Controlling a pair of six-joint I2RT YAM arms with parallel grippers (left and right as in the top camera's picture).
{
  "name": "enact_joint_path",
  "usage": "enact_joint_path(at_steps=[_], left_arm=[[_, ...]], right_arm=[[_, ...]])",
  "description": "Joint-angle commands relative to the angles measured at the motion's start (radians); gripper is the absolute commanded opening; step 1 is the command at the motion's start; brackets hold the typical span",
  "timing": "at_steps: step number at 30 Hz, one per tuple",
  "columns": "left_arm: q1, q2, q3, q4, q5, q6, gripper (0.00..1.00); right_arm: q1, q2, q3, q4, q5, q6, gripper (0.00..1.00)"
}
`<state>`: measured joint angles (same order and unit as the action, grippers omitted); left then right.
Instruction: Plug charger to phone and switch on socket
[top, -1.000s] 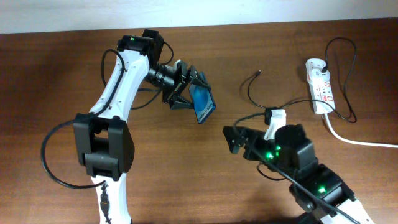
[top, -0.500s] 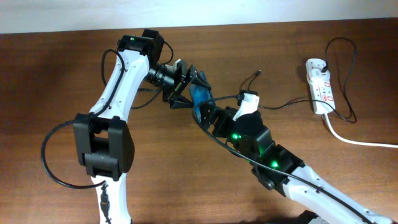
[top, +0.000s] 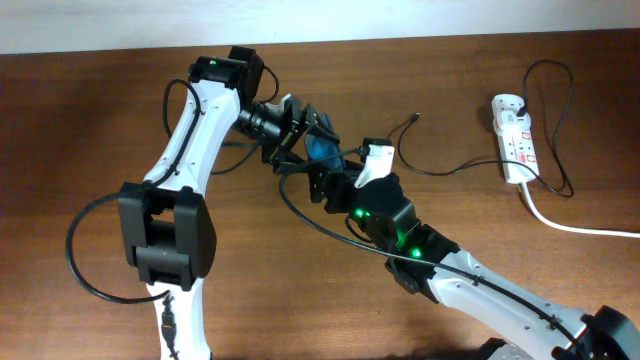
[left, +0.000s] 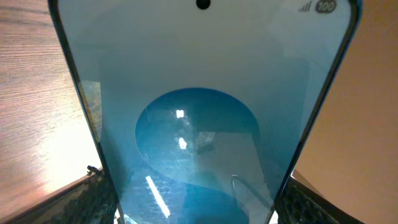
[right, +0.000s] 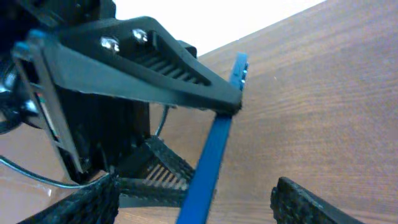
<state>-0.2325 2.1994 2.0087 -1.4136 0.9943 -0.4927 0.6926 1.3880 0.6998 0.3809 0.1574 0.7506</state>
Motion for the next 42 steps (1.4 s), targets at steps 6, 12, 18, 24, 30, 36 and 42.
enact_joint_path(at_steps=[6,12,18,24,30,36,42], left_arm=[[0.004,-0.004,0.025,-0.001,0.031,0.016,0.60],[0.004,-0.004,0.025,-0.001,0.030,0.016,0.60],[0.004,-0.004,0.025,-0.001,0.030,0.016,0.60],[0.003,-0.004,0.025,-0.001,0.030,0.017,0.59],[0.003,-0.004,0.025,-0.001,0.011,0.017,0.59],[0.002,-0.004,0.025,-0.001,0.004,0.017,0.60],[-0.002,-0.004,0.025,-0.001,0.004,0.017,0.59]], right_arm=[[0.008,0.011,0.013,0.047,0.012,-0.013,0.63],[0.009,0.037,0.013,0.089,0.012,-0.010,0.61],[0.009,0.077,0.026,0.097,0.012,-0.009,0.53],[0.009,0.078,0.031,0.108,0.012,-0.010,0.47],[0.009,0.078,0.031,0.073,0.011,-0.009,0.36],[0.008,0.078,0.031,0.034,0.008,-0.005,0.30],[0.008,0.078,0.031,0.034,0.008,-0.006,0.25]])
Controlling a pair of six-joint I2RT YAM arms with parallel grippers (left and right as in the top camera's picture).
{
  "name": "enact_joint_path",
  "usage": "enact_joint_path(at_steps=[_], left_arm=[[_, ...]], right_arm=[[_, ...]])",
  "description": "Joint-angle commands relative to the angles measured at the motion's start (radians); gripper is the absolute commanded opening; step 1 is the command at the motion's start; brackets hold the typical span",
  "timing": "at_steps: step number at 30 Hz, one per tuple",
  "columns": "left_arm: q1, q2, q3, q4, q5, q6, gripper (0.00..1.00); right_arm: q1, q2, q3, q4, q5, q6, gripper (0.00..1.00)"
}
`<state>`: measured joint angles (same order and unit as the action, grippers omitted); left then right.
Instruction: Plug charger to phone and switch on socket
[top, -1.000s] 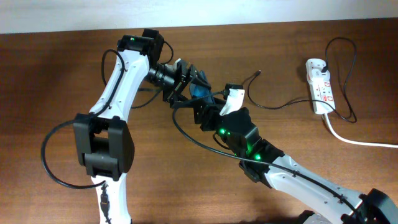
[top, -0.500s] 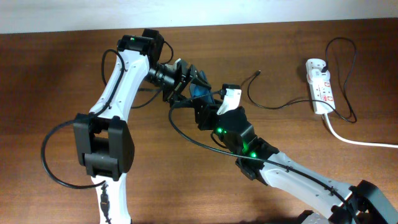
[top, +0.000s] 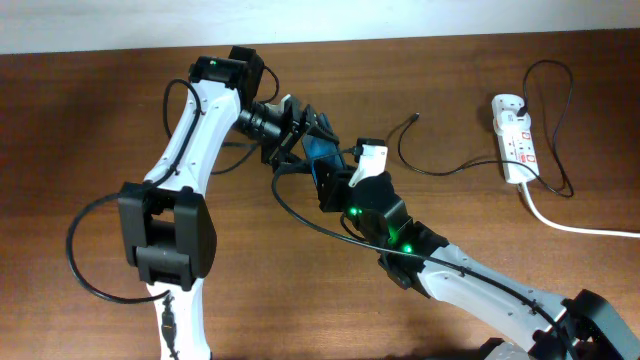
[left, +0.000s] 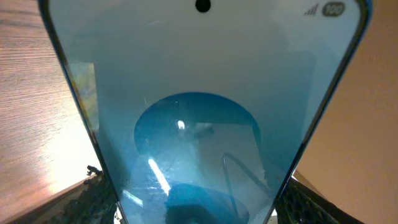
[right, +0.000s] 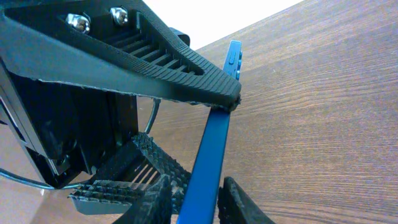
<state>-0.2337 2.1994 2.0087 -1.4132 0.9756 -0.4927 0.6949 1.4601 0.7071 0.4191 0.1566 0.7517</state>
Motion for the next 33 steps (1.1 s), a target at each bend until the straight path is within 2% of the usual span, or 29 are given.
enact_joint_path(at_steps=[1,6,10,17,21,27,31,33], left_arm=[[0.000,-0.004,0.025,-0.002,0.023,0.017,0.60],[0.000,-0.004,0.025,-0.002,0.023,0.017,0.60],[0.000,-0.004,0.025,-0.002,0.023,0.017,0.61],[0.000,-0.004,0.025,-0.002,0.023,0.017,0.64],[0.000,-0.004,0.025,-0.002,0.023,0.017,0.72],[0.003,-0.004,0.025,-0.001,0.024,0.016,0.99],[0.050,-0.004,0.025,0.005,0.041,0.017,0.99],[0.111,-0.004,0.045,0.010,0.056,0.088,0.99]], right_arm=[[0.006,0.006,0.024,-0.003,0.009,-0.007,0.25],[0.006,0.006,0.024,-0.004,0.009,-0.007,0.21],[0.006,0.006,0.024,-0.003,0.009,-0.007,0.15],[0.006,0.006,0.024,-0.003,0.009,-0.007,0.14],[0.005,0.006,0.024,-0.003,0.010,-0.007,0.14],[0.003,0.003,0.024,0.016,0.013,-0.007,0.13],[-0.010,0.003,0.026,0.045,0.013,-0.007,0.13],[-0.049,-0.008,0.026,0.005,0.004,-0.007,0.10]])
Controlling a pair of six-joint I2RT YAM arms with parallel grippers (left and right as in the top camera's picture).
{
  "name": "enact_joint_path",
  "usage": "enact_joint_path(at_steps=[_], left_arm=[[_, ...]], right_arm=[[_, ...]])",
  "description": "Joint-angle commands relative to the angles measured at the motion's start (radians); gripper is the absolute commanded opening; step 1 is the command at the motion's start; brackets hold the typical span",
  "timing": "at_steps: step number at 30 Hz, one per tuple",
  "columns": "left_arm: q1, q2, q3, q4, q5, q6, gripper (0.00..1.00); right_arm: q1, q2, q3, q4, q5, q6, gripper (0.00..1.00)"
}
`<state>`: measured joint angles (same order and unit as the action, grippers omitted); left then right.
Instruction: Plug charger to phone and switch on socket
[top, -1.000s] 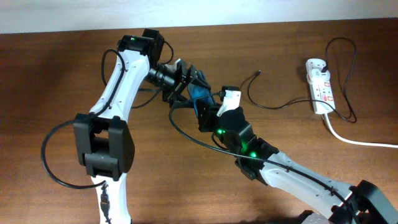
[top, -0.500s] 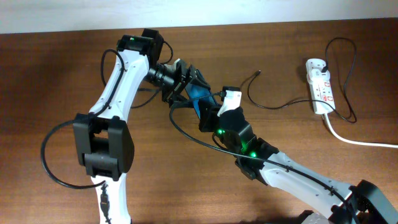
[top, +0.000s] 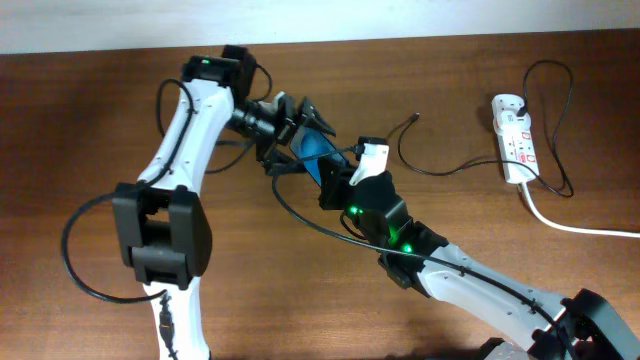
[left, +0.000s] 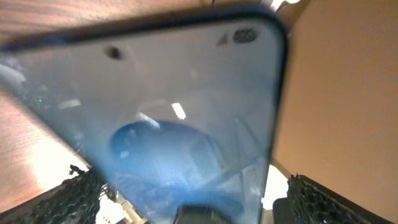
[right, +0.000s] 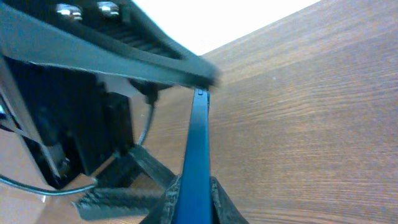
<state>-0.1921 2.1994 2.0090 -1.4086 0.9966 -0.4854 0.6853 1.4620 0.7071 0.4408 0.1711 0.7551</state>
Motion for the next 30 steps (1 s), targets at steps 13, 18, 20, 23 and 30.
enact_joint_path(at_steps=[13,18,20,23,30], left_arm=[[0.575,-0.435,0.118,-0.280,-0.319,0.513,0.98],[0.642,-0.841,0.118,-0.280,-0.522,0.579,0.92],[0.642,-1.013,0.103,-0.278,-0.578,0.599,0.91],[0.642,-1.257,-0.009,-0.238,-0.663,0.607,0.91],[0.642,-1.583,-0.781,0.228,-0.600,0.412,0.99]], right_arm=[[-0.150,-0.299,0.026,-0.386,-0.141,0.257,0.04],[-0.150,-0.294,0.025,-0.389,-0.153,0.299,0.04],[-0.150,-0.294,0.025,-0.389,-0.196,0.306,0.04],[-0.150,-0.294,0.025,-0.390,-0.229,0.327,0.04],[-0.150,-0.294,0.025,-0.430,-0.231,0.327,0.04]])
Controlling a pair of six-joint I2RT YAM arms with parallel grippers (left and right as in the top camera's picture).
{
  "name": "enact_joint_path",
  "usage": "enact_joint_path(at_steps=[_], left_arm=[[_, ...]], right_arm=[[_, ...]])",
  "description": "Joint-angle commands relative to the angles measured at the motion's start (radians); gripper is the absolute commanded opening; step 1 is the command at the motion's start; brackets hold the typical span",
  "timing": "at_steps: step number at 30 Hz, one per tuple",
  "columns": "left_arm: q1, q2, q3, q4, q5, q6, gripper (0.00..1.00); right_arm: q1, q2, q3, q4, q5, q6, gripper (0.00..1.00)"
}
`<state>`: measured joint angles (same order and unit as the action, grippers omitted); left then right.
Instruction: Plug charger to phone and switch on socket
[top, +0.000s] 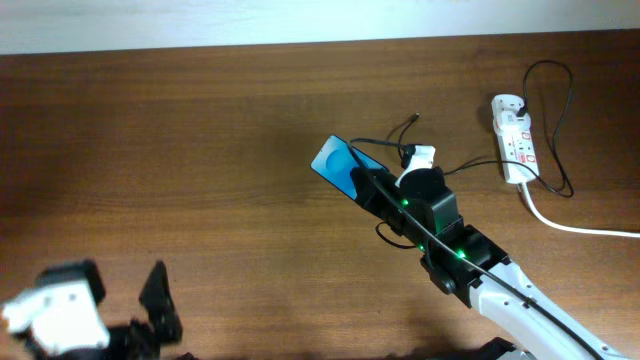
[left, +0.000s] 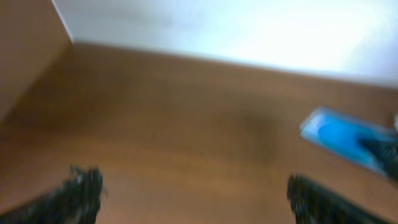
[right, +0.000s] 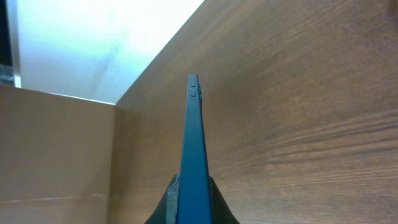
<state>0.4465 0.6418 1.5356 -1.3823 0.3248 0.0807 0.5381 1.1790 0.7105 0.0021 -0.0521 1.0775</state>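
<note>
The blue phone (top: 338, 164) hangs above the table, held at its lower end by my right gripper (top: 370, 188), which is shut on it. In the right wrist view the phone (right: 194, 137) stands edge-on between the jaws of that gripper (right: 194, 199). The black charger cable (top: 440, 168) lies on the wood, its free plug end (top: 414, 119) pointing away beyond the phone. It runs to the white socket strip (top: 513, 137) at the far right. My left gripper (left: 193, 193) is open, empty and blurred, far back at the near left corner (top: 155, 300).
The strip's white mains lead (top: 575, 225) trails off the right edge. A black cable loop (top: 556, 110) curls around the strip. A tan wall panel (right: 56, 155) shows on the left in the right wrist view.
My left gripper has let go of the phone and now sits at the near left corner, open. The right gripper alone holds the phone, shifted a little to the right.
At first my left gripper held the phone up while the right gripper stood open beside its lower end. The right jaws then stood closer around the phone, and later were shut on it. Now the left arm is withdrawn and the right holds the phone.
</note>
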Motion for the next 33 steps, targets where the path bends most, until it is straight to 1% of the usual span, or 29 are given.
enact_joint_path(at_steps=[1,2,3,4,5,6,7,9,11,12,13,15,16,17,18,21,26,28,29,31,33], left_arm=[[0.003,-0.009,-0.425,0.325,0.193,-0.196,0.99],[0.003,0.021,-0.528,0.449,0.307,-0.264,0.99],[0.003,0.094,-0.672,0.664,0.515,-0.400,0.99],[0.003,0.147,-0.739,0.789,0.632,-0.469,0.99],[0.002,0.232,-0.809,0.958,0.768,-0.566,0.99],[-0.008,0.354,-0.861,1.117,0.879,-0.677,0.99],[-0.029,0.446,-0.869,1.176,0.916,-0.728,1.00],[-0.121,0.632,-0.869,1.281,0.970,-0.795,0.99],[-0.219,0.745,-0.869,1.371,0.970,-0.890,0.99],[-0.306,0.815,-0.869,1.479,0.966,-0.999,0.96],[-0.346,0.839,-0.869,1.545,0.966,-1.076,0.94],[-0.386,0.851,-0.869,1.616,0.960,-1.184,0.93],[-0.397,0.851,-0.869,1.633,0.952,-1.214,0.93],[-0.412,0.851,-0.869,1.662,0.940,-1.255,0.92],[-0.422,0.851,-0.869,1.658,0.913,-1.297,0.85],[-0.434,0.851,-0.869,1.658,0.879,-1.435,0.85],[-0.466,0.851,-0.869,1.658,0.758,-1.682,0.84],[-0.502,0.851,-0.869,1.658,0.712,-1.788,0.75],[-0.523,0.851,-0.869,1.658,0.681,-1.817,0.75],[-0.552,0.851,-0.869,1.658,0.640,-1.823,0.74],[-0.565,0.851,-0.869,1.658,0.639,-1.842,0.70]], right_arm=[[-0.003,-0.011,0.022,0.011,-0.007,0.005,0.04],[-0.003,-0.011,0.022,0.012,0.000,0.004,0.04],[-0.003,-0.011,0.022,0.013,0.014,0.001,0.04],[-0.003,-0.011,0.022,0.013,0.030,0.002,0.04],[-0.003,-0.011,0.022,0.013,0.047,0.002,0.04],[-0.003,-0.011,0.022,0.013,0.077,0.005,0.04],[-0.003,-0.007,0.022,0.013,0.101,0.006,0.04],[-0.002,0.015,0.022,0.017,0.109,0.132,0.04],[0.005,0.057,0.022,0.018,0.105,0.283,0.04],[0.012,0.098,0.022,0.027,0.070,0.375,0.04],[0.012,0.124,0.022,0.049,0.021,0.410,0.04],[0.012,0.167,0.022,0.105,-0.045,0.424,0.04],[0.012,0.183,0.022,0.134,-0.072,0.425,0.04],[0.012,0.200,0.022,0.165,-0.116,0.464,0.04],[0.012,0.204,0.022,0.192,-0.158,0.509,0.04],[0.012,0.204,0.022,0.250,-0.206,0.514,0.04],[0.019,0.204,0.022,0.266,-0.212,0.537,0.04],[0.027,0.204,0.022,0.269,-0.227,0.545,0.04],[0.029,0.204,0.022,0.268,-0.233,0.547,0.04],[0.033,0.204,0.022,0.267,-0.233,0.547,0.04],[0.033,0.204,0.022,0.266,-0.233,0.543,0.04]])
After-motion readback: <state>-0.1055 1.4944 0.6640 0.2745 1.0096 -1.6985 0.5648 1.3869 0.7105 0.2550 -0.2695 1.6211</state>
